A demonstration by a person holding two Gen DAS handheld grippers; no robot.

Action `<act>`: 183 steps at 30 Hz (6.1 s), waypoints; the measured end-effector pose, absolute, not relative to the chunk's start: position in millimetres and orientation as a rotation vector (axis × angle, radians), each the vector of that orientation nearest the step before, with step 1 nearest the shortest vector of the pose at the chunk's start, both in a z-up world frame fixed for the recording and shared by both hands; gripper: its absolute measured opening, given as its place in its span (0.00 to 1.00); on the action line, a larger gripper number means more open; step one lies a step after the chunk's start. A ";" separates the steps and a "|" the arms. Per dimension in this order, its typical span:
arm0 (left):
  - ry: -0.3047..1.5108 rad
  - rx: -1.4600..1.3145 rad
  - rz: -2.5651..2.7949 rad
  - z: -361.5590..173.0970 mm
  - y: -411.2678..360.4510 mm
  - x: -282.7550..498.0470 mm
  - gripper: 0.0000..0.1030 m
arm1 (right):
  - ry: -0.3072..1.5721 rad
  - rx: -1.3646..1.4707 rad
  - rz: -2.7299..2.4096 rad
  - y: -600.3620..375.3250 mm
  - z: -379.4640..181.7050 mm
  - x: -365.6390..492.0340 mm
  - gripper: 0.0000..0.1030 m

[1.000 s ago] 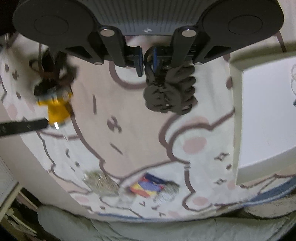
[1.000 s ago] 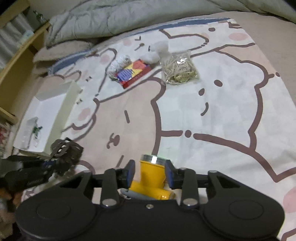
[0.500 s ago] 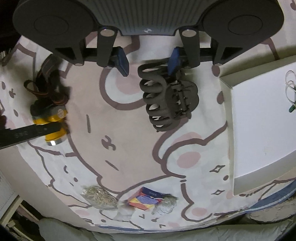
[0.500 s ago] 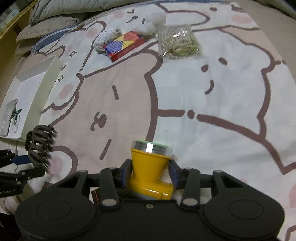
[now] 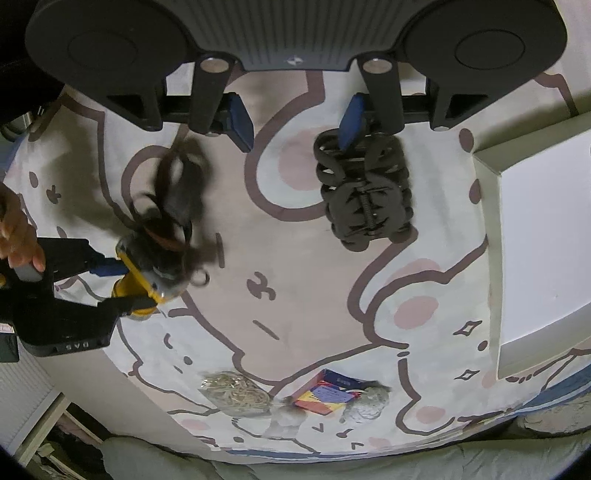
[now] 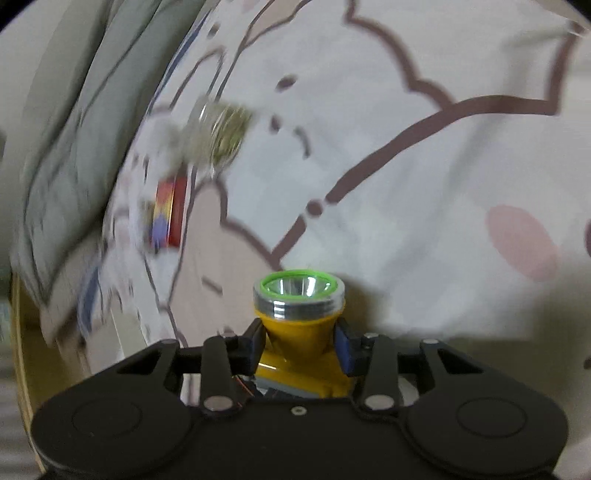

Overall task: Organize objects
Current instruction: 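Lift the hair claw with the left tool while right tool regrasps the yellow headlamp body, then hold the hair claw in the left tool while right tool lifts the yellow headlamp, then carry the hair claw and headlamp into the white box with both tools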

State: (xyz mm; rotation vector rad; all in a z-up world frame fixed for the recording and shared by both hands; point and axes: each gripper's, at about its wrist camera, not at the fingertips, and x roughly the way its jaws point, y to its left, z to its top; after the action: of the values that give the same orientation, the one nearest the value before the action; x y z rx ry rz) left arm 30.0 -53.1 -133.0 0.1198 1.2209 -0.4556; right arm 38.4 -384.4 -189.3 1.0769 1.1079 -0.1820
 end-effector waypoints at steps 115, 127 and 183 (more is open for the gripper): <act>0.999 0.018 -0.303 -101.3 -43.1 33.5 0.45 | 1.159 -0.158 0.321 -272.5 -154.1 47.9 0.42; 0.852 -0.022 -0.238 -61.1 -14.8 46.7 0.45 | 0.925 -0.078 0.268 -264.9 -102.1 62.5 0.42; 0.925 -0.140 0.017 -109.9 174.0 70.3 0.48 | 0.857 -0.327 0.710 67.5 -124.9 196.5 0.42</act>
State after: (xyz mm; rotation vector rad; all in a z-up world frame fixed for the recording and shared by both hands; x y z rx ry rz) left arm 70.3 174.0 -109.9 -0.1396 0.9255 0.0166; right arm 196.5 67.5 -124.9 -0.3268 0.8574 0.7101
